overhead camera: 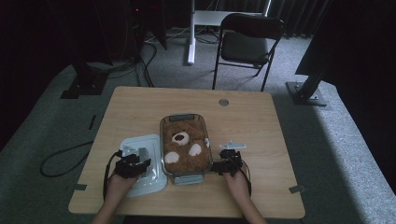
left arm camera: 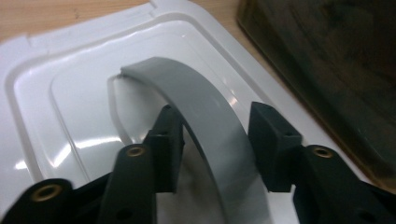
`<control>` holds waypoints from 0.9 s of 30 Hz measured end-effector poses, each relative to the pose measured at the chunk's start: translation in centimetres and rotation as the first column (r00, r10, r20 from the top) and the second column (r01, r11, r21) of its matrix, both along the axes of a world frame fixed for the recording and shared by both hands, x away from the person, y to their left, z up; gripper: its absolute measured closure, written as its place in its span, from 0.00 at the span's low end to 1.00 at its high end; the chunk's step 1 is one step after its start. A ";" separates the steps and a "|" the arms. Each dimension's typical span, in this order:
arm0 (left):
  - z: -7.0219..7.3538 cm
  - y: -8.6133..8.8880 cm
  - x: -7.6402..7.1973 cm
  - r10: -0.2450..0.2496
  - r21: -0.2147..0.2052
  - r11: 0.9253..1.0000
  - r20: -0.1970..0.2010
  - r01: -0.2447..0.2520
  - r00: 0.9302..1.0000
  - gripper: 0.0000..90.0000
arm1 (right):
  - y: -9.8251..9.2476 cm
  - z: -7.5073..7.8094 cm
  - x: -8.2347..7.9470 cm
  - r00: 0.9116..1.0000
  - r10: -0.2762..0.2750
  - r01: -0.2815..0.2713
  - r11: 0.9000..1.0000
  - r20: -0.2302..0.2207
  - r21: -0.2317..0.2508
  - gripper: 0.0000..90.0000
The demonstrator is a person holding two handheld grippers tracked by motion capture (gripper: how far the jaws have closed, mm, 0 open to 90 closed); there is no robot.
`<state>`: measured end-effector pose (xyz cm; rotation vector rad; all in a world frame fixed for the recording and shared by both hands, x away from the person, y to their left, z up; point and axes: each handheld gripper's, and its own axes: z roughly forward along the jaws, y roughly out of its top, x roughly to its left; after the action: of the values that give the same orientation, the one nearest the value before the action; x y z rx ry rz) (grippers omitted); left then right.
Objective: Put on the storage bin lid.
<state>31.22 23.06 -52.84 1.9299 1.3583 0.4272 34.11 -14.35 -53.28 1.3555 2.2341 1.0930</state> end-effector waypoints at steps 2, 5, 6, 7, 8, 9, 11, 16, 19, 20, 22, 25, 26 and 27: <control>0.0 0.9 -0.1 0.028 -0.030 0.999 -0.004 -0.028 1.000 0.70 | 0.2 0.0 0.2 1.000 -0.015 0.015 1.000 -0.001 0.007 0.14; 0.2 2.1 -0.3 0.047 -0.059 0.997 -0.012 -0.048 0.999 0.77 | 0.4 -0.1 0.4 1.000 -0.024 0.024 1.000 0.004 0.010 0.14; 0.3 2.3 -0.5 0.050 -0.053 0.997 -0.008 -0.050 0.999 0.77 | 0.4 -0.2 0.4 1.000 -0.026 0.026 1.000 0.008 0.017 0.15; 0.5 2.5 -0.6 0.056 -0.062 0.996 -0.005 -0.057 0.998 0.77 | 0.4 -0.2 0.3 1.000 -0.025 0.025 0.999 0.012 0.029 0.15; 0.7 2.6 -0.8 0.059 -0.065 0.996 0.000 -0.058 0.998 0.78 | 0.4 -0.3 0.3 1.000 -0.017 0.016 0.999 0.010 0.035 0.15; 0.8 2.7 -0.9 0.058 -0.063 0.996 0.004 -0.057 0.998 0.78 | 0.4 -0.4 0.2 1.000 -0.006 0.005 0.999 0.009 0.041 0.15; 1.2 3.0 -1.0 0.055 -0.076 0.996 0.011 -0.054 0.998 0.78 | 0.4 -0.4 0.2 1.000 0.004 -0.005 0.999 0.008 0.054 0.14; 3.0 3.6 -1.8 0.043 -0.078 0.996 0.054 -0.038 0.998 0.79 | 0.7 -0.5 0.2 1.000 0.024 -0.025 0.998 0.013 0.058 0.15; 4.8 4.4 -2.5 0.057 -0.108 0.993 0.090 -0.047 0.994 0.79 | 0.8 -0.4 0.3 0.999 0.034 -0.035 0.997 0.013 0.069 0.15; 5.4 4.6 -2.7 0.058 -0.112 0.993 0.104 -0.046 0.993 0.79 | 0.9 -0.4 0.4 0.999 0.035 -0.036 0.997 0.016 0.071 0.15; 6.7 5.0 -3.2 0.055 -0.118 0.992 0.129 -0.040 0.990 0.79 | 1.1 -0.3 0.5 0.999 0.045 -0.046 0.996 0.016 0.073 0.14; 8.7 5.3 -3.7 0.035 -0.134 0.991 0.159 -0.014 0.987 0.79 | 1.6 -0.4 0.8 0.998 0.061 -0.062 0.995 0.014 0.078 0.14; 9.3 5.3 -3.8 0.027 -0.146 0.989 0.167 -0.003 0.986 0.79 | 1.7 -0.5 0.9 0.998 0.064 -0.065 0.995 0.011 0.080 0.14; 9.9 5.4 -3.9 0.019 -0.159 0.987 0.174 0.009 0.985 0.79 | 1.8 -0.6 0.9 0.998 0.067 -0.068 0.995 0.012 0.079 0.14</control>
<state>27.37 28.43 -42.90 1.7171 1.2453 0.4653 35.05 -12.53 -53.83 1.3112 2.2670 1.2213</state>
